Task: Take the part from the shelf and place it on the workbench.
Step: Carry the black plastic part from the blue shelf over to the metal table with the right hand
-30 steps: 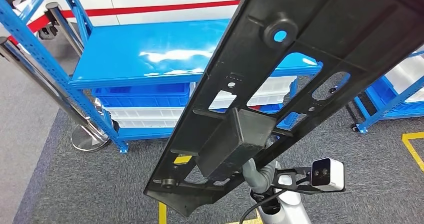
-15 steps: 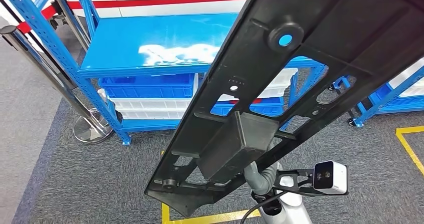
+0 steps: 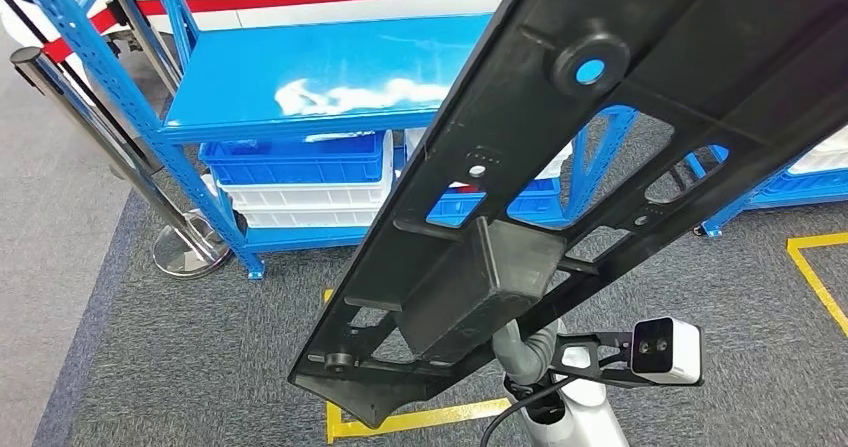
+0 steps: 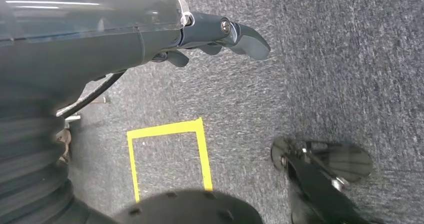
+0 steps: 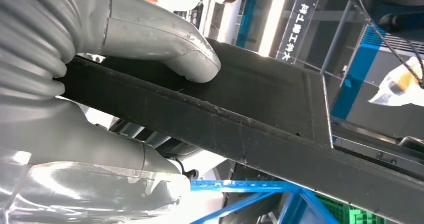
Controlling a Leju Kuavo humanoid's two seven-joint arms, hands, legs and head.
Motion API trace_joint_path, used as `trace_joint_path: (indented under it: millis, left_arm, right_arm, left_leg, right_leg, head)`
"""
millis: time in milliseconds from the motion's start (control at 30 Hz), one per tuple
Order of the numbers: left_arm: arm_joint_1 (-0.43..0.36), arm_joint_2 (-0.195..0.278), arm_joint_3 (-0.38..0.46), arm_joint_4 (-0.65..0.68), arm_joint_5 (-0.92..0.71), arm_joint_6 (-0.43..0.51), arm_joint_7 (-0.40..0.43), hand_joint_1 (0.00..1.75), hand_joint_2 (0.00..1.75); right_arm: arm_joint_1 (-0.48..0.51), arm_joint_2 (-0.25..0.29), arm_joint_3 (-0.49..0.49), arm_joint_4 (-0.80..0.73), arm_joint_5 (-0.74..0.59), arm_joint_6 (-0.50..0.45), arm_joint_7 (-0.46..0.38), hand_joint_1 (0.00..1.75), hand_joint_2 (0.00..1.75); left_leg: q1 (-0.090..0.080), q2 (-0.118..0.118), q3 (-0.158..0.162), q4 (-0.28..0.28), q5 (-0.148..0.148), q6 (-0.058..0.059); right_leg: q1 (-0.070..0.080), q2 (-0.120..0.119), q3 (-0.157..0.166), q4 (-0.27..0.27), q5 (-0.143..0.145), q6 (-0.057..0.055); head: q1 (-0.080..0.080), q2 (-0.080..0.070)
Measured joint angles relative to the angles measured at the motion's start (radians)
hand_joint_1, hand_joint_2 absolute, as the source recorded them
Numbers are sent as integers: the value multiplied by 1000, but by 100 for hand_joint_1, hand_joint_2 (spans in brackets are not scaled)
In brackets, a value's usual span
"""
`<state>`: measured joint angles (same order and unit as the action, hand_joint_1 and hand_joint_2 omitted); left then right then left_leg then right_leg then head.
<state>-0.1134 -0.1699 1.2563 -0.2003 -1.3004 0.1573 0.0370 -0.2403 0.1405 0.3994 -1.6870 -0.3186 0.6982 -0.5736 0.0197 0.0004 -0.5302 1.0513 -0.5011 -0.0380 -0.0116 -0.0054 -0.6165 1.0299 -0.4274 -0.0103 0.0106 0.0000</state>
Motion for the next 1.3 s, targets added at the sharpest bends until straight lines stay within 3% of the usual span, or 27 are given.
trace_joint_path:
  millis: [33, 133, 167, 200, 267, 333, 367, 400, 467, 533, 567, 633, 700, 767, 833, 867, 900, 933, 1000, 1067, 1100, 1200, 1233, 1300]
  left_arm:
    - [0, 0, 0, 0, 2, 0, 0, 0, 175]
    - [0, 0, 0, 0, 2, 0, 0, 0, 175]
    - [0, 0, 0, 0, 3, 1, 0, 0, 175]
    - [0, -1, 0, 0, 4, 1, 1, 0, 175]
    - [-1, -1, 1, 0, 6, 3, 1, 0, 175]
    - [-1, 0, 1, 0, 5, 3, 1, 0, 175]
    - [-1, 0, 1, 0, 5, 3, 1, 0, 175]
    - [-1, 0, 1, 0, 4, 3, 2, 0, 175]
    - [-1, 0, 1, 0, 4, 3, 0, 0, 175]
    - [-1, -1, 1, 0, 7, 4, -5, 0, 175]
    - [-1, -2, 1, 0, 8, 5, -8, 0, 175]
    - [-2, -2, 1, 0, 10, 7, -12, 0, 175]
    - [-3, -1, 1, 0, 10, 9, -13, 0, 175]
    - [-2, 1, 1, 0, 12, 12, -15, 0, 175]
    - [-1, 2, 1, 0, 12, 14, -18, 0, 175]
    - [-1, 3, 1, 0, 12, 14, -19, 0, 175]
    - [0, 3, 1, 0, 12, 14, -21, 0, 175]
    - [1, 4, 1, 0, 12, 14, -22, 0, 175]
    - [2, 7, 1, 0, 11, 14, -24, 0, 175]
    - [2, 8, 1, 0, 10, 14, -25, 0, 175]
    - [2, 8, 1, 0, 10, 14, -26, 0, 175]
    - [0, 8, 1, 0, 9, 14, -28, 0, 175]
    - [-1, 8, 1, 0, 8, 14, -28, 0, 175]
    - [-1, 9, 1, 0, 6, 14, -29, 0, 175]
  right_arm:
    - [-1, 0, 0, 0, -1, 0, 0, 175, 175]
    - [-3, 0, 0, 0, -2, 2, 1, 175, 175]
    - [-4, 0, 1, 0, -2, 2, 1, 175, 175]
    - [-5, 0, 1, 0, -3, 2, 1, 175, 175]
    - [-7, 0, 1, 0, -4, 2, 1, 175, 175]
    - [-8, 0, 1, 0, -4, -1, 1, 175, 175]
    - [-8, 0, 1, 1, -4, -2, 1, 175, 175]
    - [-8, 0, 1, 1, -4, -3, 2, 175, 175]
    - [-8, 0, 1, 1, -2, -5, 2, 175, 175]
    - [-10, 0, 1, -4, 1, -11, 3, 175, 175]
    - [-11, 0, 1, -6, 3, -14, 4, 175, 175]
    - [-11, 0, 0, -12, 7, -18, 4, 175, 175]
    - [-12, 0, 0, -15, 9, -19, 4, 175, 175]
    - [-10, 0, 0, -17, 9, -18, 2, 175, 175]
    - [-4, 0, -2, -18, 12, -18, 1, 175, 175]
    - [0, 0, -4, -18, 13, -18, 0, 175, 175]
    - [4, 0, -6, -18, 14, -18, 0, 175, 175]
    - [7, 0, -9, -19, 15, -18, -1, 175, 175]
    - [10, 0, -13, -22, 17, -17, -4, 175, 175]
    - [11, 0, -18, -25, 21, -15, -8, 175, 175]
    - [12, 0, -20, -27, 23, -14, -10, 175, 175]
    - [18, 0, -26, -36, 31, -15, -12, 175, 175]
    - [19, 0, -28, -40, 33, -15, -13, 175, 175]
    - [22, 0, -32, -46, 38, -15, -14, 175, 175]
  left_leg:
    - [-2, -3, 11, -22, 1, 5]
    - [-4, -7, 6, -24, 4, 15]
    - [-3, -5, 3, -27, 8, 23]
    - [-3, -3, -4, -30, 14, 34]
    - [-2, 1, -25, -34, 35, 55]
    - [-5, 2, -46, -33, 50, 60]
    - [-7, 3, -57, -32, 58, 60]
    - [-8, 3, -66, -32, 64, 60]
    - [-12, 3, -79, -31, 74, 58]
    - [-14, 3, -84, -32, 83, 51]
    - [-14, 3, -85, -32, 87, 46]
    - [-12, 5, -85, -38, 97, 33]
    - [-12, 5, -92, -31, 91, 22]
    - [-12, 4, -121, 41, 36, 13]
    - [-9, 3, -169, 172, -39, 5]
    - [-8, 3, -183, 221, -56, 2]
    - [-8, 3, -182, 236, -55, -1]
    - [-6, 3, -161, 211, -36, -2]
    - [-3, -10, -81, 81, 15, -1]
    - [-2, -29, -27, -12, 35, 6]
    - [-3, -34, -20, -24, 30, 12]
    - [-1, -17, -24, -35, 36, 30]
    - [1, -11, -24, -40, 40, 38]
    - [1, 3, -27, -44, 45, 48]
  right_leg:
    - [1, 1, -5, 4, 2, 4]
    - [3, 1, -8, 7, 6, 11]
    - [1, 2, -12, 10, 5, 17]
    - [-1, 3, -21, 24, -8, 25]
    - [-4, 5, -56, 103, -75, 40]
    - [-4, 5, -96, 228, -152, 44]
    - [-3, 5, -103, 268, -166, 44]
    - [-3, 5, -92, 272, -160, 42]
    - [1, 5, -13, 172, -113, 30]
    - [10, 3, 76, 36, -87, 13]
    - [15, 1, 99, -4, -84, 7]
    - [19, 1, 101, -22, -78, -2]
    - [13, 1, 99, -35, -64, -13]
    - [7, -1, 93, -45, -48, -23]
    - [8, -1, 81, -43, -41, -27]
    - [8, 1, 76, -39, -40, -27]
    - [8, 4, 70, -34, -39, -26]
    - [7, 8, 66, -29, -38, -25]
    - [6, 19, 58, -18, -39, -21]
    - [7, 32, 48, -8, -39, -11]
    - [7, 38, 44, -5, -38, -5]
    - [8, 47, 34, 2, -38, 13]
    - [8, 41, 23, 23, -54, 18]
    - [6, 23, -26, 125, -112, 27]
  head:
    - [1, 0]
    - [1, 0]
    - [2, 0]
    - [2, 0]
    - [5, 0]
    - [5, 0]
    - [5, 0]
    - [5, 0]
    - [5, 0]
    - [4, 0]
    - [6, 0]
    - [8, 0]
    - [7, 0]
    - [2, 0]
    - [-1, 0]
    - [-1, 0]
    - [-1, 0]
    - [-1, 0]
    - [-1, 0]
    - [-1, 0]
    - [-1, 0]
    - [0, 0]
    - [3, 0]
    - [7, 0]
